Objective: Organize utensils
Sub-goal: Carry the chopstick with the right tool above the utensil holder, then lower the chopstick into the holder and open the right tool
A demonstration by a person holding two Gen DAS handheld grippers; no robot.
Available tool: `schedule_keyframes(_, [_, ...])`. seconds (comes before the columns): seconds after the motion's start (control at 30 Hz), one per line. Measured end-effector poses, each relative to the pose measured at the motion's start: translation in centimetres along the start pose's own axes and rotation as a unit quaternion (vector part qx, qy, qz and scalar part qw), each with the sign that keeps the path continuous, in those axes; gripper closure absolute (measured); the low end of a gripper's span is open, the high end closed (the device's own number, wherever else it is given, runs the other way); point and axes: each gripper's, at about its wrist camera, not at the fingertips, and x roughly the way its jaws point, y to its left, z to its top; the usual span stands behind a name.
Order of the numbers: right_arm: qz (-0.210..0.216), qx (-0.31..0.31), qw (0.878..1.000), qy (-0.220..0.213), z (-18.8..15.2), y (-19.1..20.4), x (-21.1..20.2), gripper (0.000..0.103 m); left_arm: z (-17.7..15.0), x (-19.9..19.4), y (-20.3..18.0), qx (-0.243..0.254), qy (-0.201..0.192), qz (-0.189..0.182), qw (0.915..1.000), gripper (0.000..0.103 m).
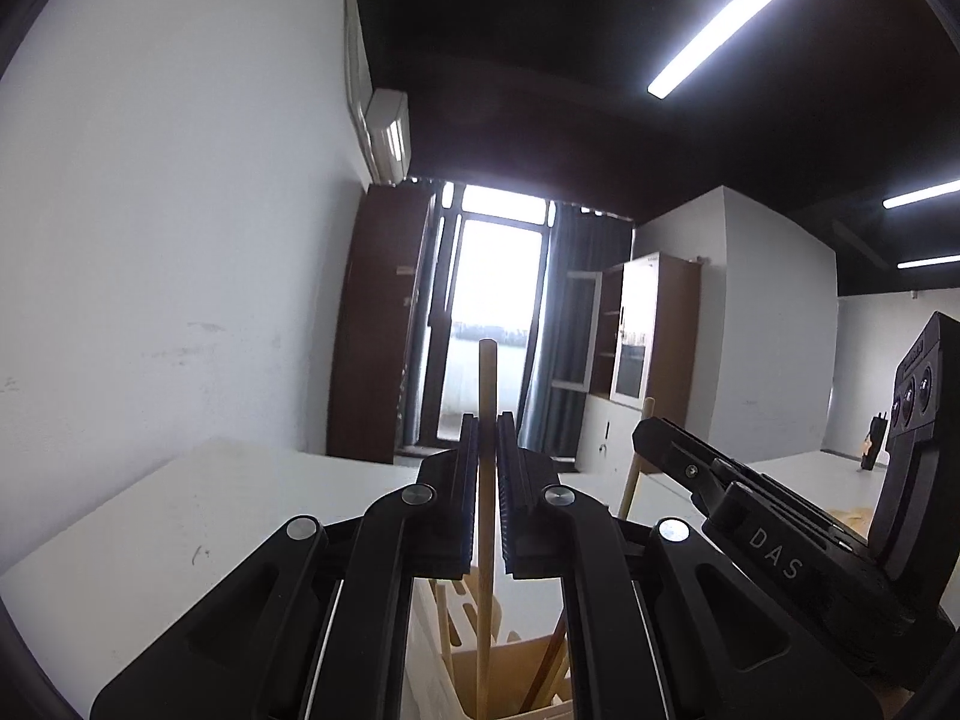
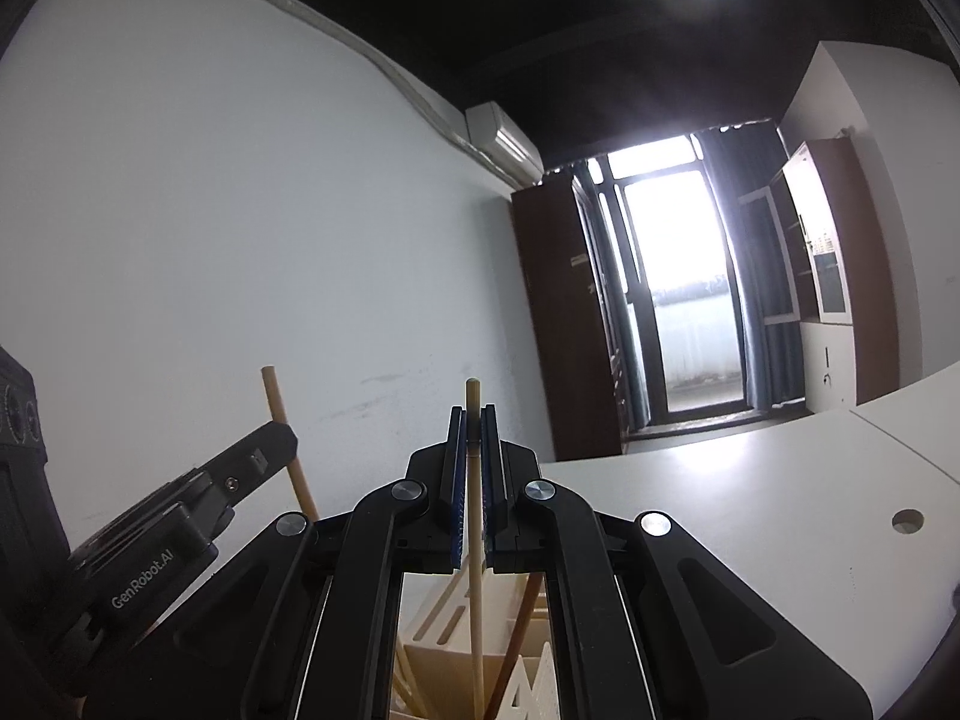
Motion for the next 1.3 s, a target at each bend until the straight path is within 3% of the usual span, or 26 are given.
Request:
schedule_keyframes(0.3, [-0.004,-0.015,0.999,0.046,-1.4,0.7,0.3,0.098,-1.5,1.3,1.4,0.0,0.062,-0.001,0.9981,0.097])
schedule_keyframes(0.83, [-0.016,-0.021,0.996,0.09,-2.1,0.4,0.3,0.097,-2.2,2.3,1.9,0.009,0.119,-0.005,0.9929,0.097])
schedule_keyframes(0.97, [-0.023,-0.02,0.995,0.096,-2.1,0.2,0.3,0.097,-2.2,2.3,2.6,0.004,0.124,-0.01,0.9922,0.096])
schedule_keyframes(1.07, [-0.028,-0.015,0.994,0.102,-2.0,-0.2,0.4,0.088,-2.1,1.9,2.7,0.002,0.123,-0.008,0.9923,0.09])
schedule_keyframes(1.3, [-0.036,-0.019,0.994,0.104,-2.0,-0.2,-0.1,0.087,-1.8,0.7,2.8,0.01,0.119,-0.002,0.9929,0.084])
